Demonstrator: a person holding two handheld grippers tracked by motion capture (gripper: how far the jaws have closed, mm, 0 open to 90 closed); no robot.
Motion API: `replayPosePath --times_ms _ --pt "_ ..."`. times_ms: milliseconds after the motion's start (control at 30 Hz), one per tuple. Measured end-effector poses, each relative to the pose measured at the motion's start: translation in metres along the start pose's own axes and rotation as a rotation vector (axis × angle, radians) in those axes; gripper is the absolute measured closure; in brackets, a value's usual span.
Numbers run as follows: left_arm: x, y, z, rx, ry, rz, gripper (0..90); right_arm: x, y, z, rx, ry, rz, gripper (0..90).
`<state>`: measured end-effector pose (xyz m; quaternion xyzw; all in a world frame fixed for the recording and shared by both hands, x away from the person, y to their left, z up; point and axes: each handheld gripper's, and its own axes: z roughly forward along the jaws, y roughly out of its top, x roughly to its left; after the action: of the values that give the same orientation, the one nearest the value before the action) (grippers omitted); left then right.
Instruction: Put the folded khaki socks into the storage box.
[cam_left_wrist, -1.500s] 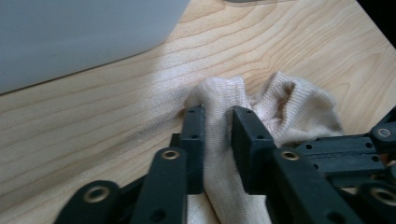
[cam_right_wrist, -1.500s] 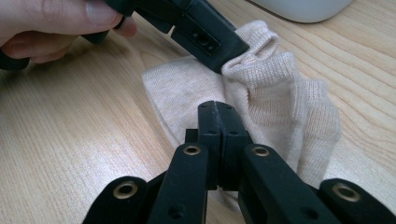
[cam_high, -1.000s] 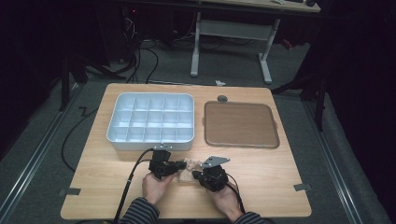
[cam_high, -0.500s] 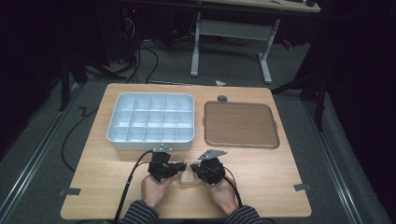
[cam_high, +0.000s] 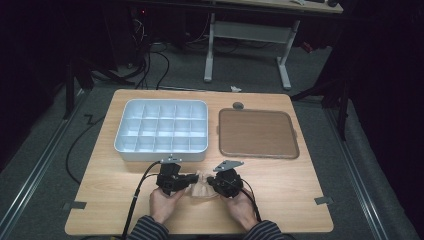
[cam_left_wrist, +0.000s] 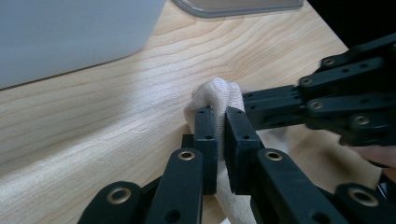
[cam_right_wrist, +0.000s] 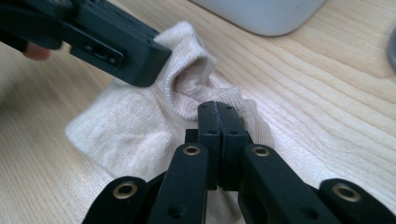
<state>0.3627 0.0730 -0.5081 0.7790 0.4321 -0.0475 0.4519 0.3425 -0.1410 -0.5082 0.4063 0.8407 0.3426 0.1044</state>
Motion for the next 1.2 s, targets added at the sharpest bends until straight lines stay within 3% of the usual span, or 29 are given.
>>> replayPosePath --times_ms 300,567,800,900,1000,1200 --pt "-0.002 0.003 -0.01 -0.019 -0.011 -0.005 84.9 0.011 0.008 0.014 0.014 0.026 -0.035 90.0" --pt "0.001 0.004 -0.014 -0.027 0.014 -0.012 85.1 0.016 0.013 0.024 0.001 0.07 -0.021 90.0" --pt "0.002 0.003 -0.019 -0.032 0.045 -0.02 85.3 0.014 0.014 0.014 -0.016 0.082 -0.018 87.2" --pt "0.001 0.003 -0.019 -0.035 0.048 -0.023 85.3 0.017 0.013 0.007 -0.019 0.082 -0.038 89.5" --pt "0.0 0.002 -0.019 -0.035 0.056 -0.025 85.3 0.023 0.008 0.0 -0.007 0.093 -0.067 90.0" --pt "-0.001 0.002 -0.019 -0.036 0.052 -0.029 85.3 0.028 0.001 0.004 0.031 0.105 -0.079 90.0"
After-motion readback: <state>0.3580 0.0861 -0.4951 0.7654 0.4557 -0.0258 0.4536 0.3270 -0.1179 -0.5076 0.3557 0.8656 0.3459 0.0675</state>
